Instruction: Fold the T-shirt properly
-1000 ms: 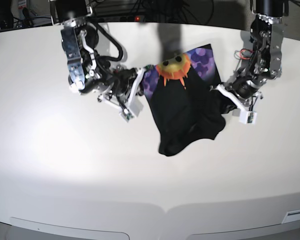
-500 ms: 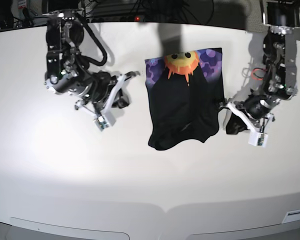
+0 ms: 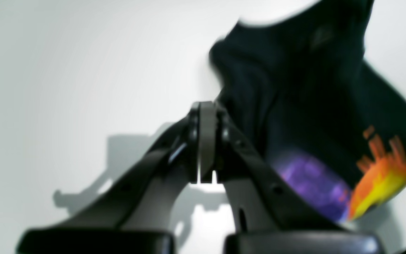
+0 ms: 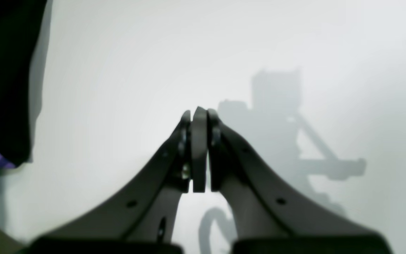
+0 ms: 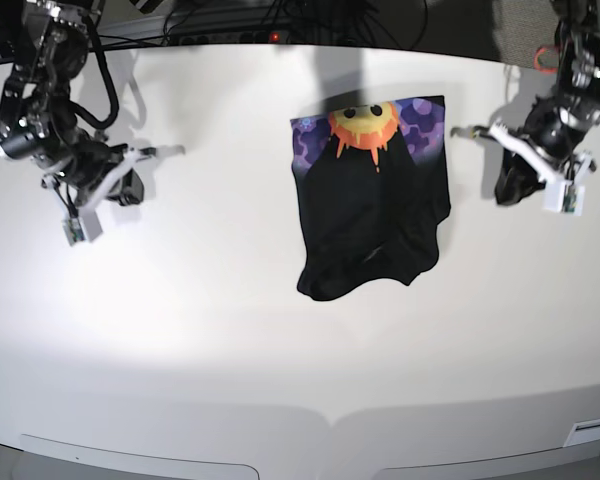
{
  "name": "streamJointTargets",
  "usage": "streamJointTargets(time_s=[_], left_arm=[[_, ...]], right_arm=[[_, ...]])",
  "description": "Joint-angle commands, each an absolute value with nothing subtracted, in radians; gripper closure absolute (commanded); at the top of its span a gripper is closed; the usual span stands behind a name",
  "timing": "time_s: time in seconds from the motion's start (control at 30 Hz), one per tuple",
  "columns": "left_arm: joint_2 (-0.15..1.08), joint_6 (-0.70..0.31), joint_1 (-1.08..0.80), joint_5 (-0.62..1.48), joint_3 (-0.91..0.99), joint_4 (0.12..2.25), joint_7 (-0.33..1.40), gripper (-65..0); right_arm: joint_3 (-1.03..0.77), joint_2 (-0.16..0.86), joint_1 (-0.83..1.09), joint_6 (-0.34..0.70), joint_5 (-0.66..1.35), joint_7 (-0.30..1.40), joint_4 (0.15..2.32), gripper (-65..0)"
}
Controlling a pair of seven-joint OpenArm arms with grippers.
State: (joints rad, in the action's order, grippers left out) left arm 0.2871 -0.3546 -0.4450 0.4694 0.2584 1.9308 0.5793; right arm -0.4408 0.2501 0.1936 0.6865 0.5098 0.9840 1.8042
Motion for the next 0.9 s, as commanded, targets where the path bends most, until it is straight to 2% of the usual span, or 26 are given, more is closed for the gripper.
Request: streamJointTargets(time_s=[0.0, 0.13, 0.47, 0.8, 0.87], left_arm=[[0.297, -0.358, -0.473, 0.507, 0.284, 1.96, 0.553, 0.0], [0.297, -0.36, -0.623, 0.614, 0.348, 1.978, 0.552, 0.0], [0.297, -0.397, -0.937, 0.603, 0.394, 1.979, 0.496, 0.0], [0.229, -0.398, -1.084, 0.437, 0.394, 1.961, 0.447, 0.0], [0.223, -0.427, -1.1, 0.425, 0.393, 1.937, 0.439, 0.0]], right_arm=[[-0.47, 0.26, 0.206, 0.698, 0.547, 0.985, 1.836, 0.0], [-0.57, 0.26, 0.296, 0.698, 0.63, 1.088, 1.888, 0.0], [-0.827, 0.247, 0.551, 0.698, 0.79, 1.179, 1.954, 0.0], [-0.857, 0.145, 0.727, 0.698, 0.783, 1.206, 1.952, 0.0], [-0.857, 0.132, 0.751, 0.698, 0.758, 1.206, 1.95, 0.0]])
